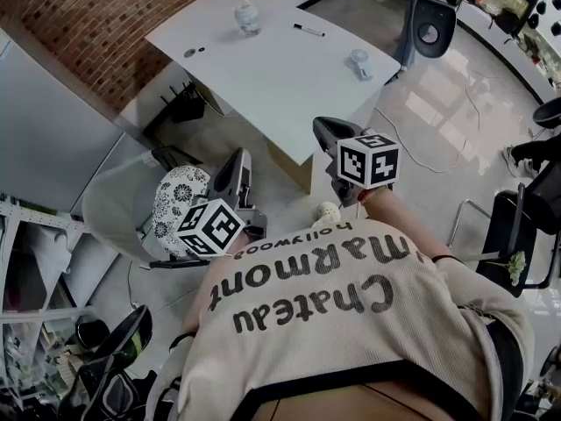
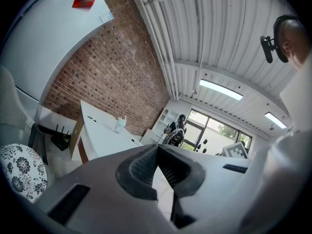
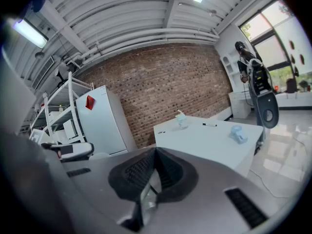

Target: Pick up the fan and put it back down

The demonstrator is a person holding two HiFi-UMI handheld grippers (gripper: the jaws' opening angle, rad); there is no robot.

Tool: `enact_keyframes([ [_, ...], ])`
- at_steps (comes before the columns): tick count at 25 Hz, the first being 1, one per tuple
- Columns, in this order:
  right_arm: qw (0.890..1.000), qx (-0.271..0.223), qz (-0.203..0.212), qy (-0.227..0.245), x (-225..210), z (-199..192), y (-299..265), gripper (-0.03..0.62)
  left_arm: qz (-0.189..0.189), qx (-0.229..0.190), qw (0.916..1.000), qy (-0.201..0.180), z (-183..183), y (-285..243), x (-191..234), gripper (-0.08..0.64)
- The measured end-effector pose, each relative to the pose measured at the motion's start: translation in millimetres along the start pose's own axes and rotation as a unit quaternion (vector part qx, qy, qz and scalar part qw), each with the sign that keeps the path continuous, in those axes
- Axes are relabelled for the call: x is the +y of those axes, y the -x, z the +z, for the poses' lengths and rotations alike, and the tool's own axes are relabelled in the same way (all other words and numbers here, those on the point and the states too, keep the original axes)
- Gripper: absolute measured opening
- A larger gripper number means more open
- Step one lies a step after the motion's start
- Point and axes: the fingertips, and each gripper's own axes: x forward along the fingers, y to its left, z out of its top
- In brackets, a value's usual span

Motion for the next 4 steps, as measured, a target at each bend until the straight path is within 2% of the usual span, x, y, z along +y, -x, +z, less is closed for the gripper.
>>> enact_keyframes([
  [4, 1.000, -0.003, 0.000, -0.008, -4.7, 0.6, 8.3, 0.003, -0.002, 0.003, 1.0000, -0.007, -4.2, 0.8, -10.5, 0.000],
])
